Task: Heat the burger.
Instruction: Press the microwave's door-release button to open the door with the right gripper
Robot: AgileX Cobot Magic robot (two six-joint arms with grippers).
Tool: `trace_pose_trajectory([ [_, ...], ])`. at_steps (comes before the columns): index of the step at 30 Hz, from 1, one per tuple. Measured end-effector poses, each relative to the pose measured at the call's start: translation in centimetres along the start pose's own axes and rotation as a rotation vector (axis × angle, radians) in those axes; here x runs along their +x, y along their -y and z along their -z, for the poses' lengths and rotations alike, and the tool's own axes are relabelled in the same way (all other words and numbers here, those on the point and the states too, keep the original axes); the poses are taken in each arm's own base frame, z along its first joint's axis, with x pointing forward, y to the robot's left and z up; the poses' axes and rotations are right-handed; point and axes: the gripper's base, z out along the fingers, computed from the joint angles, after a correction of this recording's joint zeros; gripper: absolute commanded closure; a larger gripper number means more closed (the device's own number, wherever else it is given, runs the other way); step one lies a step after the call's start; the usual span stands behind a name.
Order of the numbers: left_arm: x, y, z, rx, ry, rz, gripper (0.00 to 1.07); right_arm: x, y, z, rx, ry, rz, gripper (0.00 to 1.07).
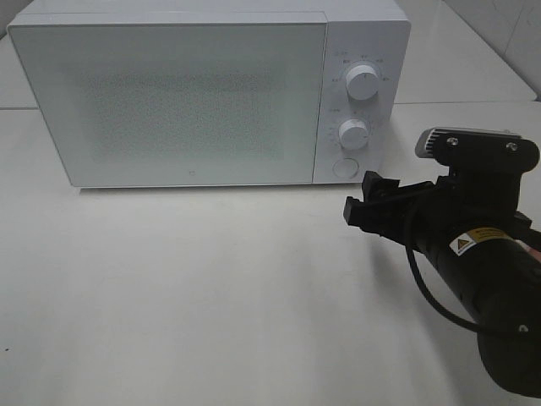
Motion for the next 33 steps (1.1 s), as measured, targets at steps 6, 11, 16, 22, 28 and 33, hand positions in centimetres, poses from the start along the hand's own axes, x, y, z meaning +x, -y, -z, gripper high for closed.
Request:
trace_pose_trajectory([
  [6, 0.0, 0.0, 0.0, 0.000, 0.000, 0.000, 0.09, 0.0, 0.0, 0.0, 0.000, 0.000, -0.301, 0.33],
  [11, 0.0, 0.0, 0.0, 0.000, 0.000, 0.000, 0.09, 0.0, 0.0, 0.0, 0.000, 0.000, -0.511, 0.37],
  [16, 0.0, 0.0, 0.0, 0.000, 0.000, 0.000, 0.09, 0.0, 0.0, 0.0, 0.000, 0.000, -0.846, 0.47],
  [22, 0.0, 0.0, 0.0, 0.000, 0.000, 0.000, 0.09, 0.0, 0.0, 0.0, 0.001, -0.002, -1.010, 0.59],
  [28, 0.0, 0.0, 0.0, 0.000, 0.000, 0.000, 0.09, 0.7, -0.1, 0.0, 0.039, -0.071, -1.260, 0.96],
  [33, 0.0, 0.0, 0.0, 0.000, 0.000, 0.000, 0.09, 1.1, -0.1, 0.1, 0.065, -0.110, -1.326, 1.07],
])
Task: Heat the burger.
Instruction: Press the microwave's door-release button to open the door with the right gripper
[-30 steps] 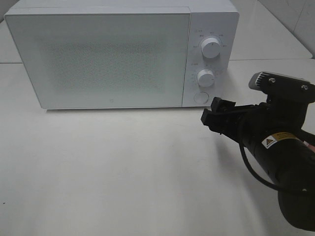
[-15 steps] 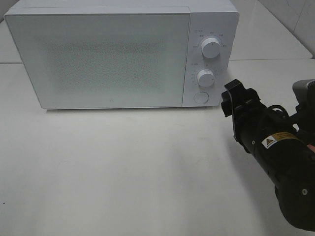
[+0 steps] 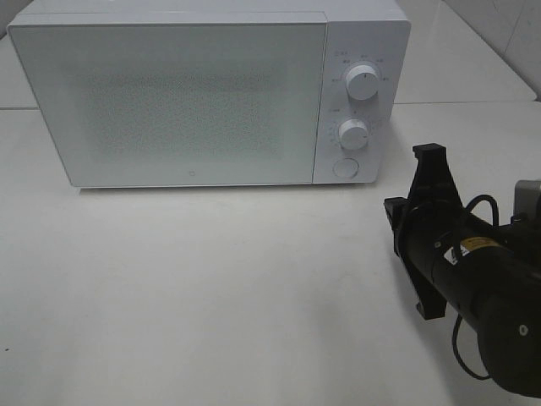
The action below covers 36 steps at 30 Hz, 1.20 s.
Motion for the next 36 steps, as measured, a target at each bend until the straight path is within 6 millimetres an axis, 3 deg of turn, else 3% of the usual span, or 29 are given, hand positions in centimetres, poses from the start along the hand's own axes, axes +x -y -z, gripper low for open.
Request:
trace_pose_trajectory([
  [9, 0.0, 0.0, 0.0, 0.000, 0.000, 0.000, 0.09, 0.1, 0.0, -0.1, 0.007, -0.003, -0.009, 1.07],
  [20, 0.0, 0.0, 0.0, 0.000, 0.000, 0.000, 0.09, 1.6, 0.9, -1.9, 0.062, -0.008, 0.013, 1.07],
  [36, 0.0, 0.0, 0.0, 0.000, 0.000, 0.000, 0.09, 0.7, -1.9, -6.5, 0.068, -0.042, -0.017, 1.07],
])
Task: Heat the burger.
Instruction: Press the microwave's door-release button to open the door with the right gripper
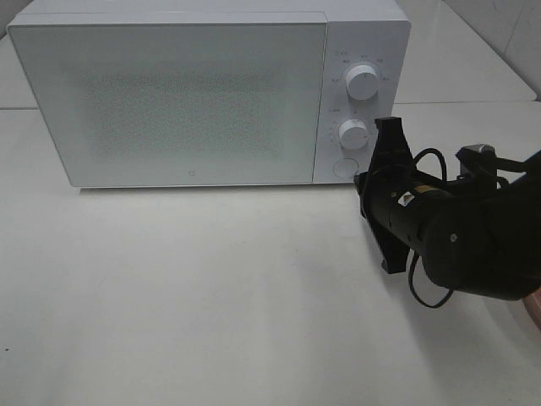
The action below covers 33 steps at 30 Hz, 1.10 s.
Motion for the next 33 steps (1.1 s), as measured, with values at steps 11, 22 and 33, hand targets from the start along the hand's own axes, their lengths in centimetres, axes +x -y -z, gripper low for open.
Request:
trace_pose_trajectory([
  [11, 0.0, 0.0, 0.0, 0.000, 0.000, 0.000, 0.09, -0.4, -0.8, -3.0, -0.008, 0.008, -0.020, 1.07],
  [22, 0.0, 0.0, 0.0, 0.000, 0.000, 0.000, 0.09, 0.4, -0.1, -5.5, 0.022, -0.006, -0.036, 1.07],
  [33, 0.0, 0.0, 0.0, 0.000, 0.000, 0.000, 0.09, -0.2, -0.1, -7.6, 0.023, 0.021, -0.054, 1.07],
])
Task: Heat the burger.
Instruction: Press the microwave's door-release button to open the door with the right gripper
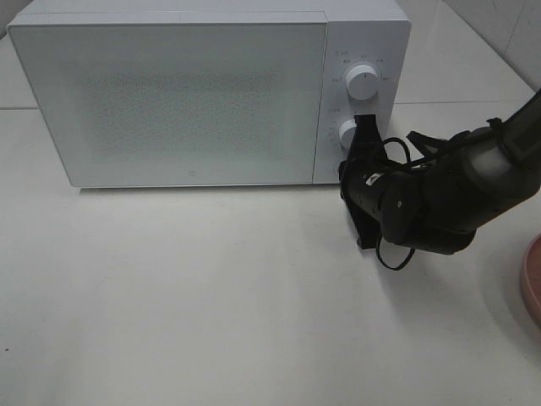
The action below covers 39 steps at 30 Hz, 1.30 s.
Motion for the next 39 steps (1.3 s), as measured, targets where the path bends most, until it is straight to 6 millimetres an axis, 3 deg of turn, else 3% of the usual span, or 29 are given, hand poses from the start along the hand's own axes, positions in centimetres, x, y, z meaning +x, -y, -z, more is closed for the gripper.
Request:
trace_pose_trajectory([
  [39, 0.0, 0.0, 0.0, 0.000, 0.000, 0.000, 0.09, 0.2, -0.3, -2.7, -0.024, 0.056, -0.048, 1.07],
])
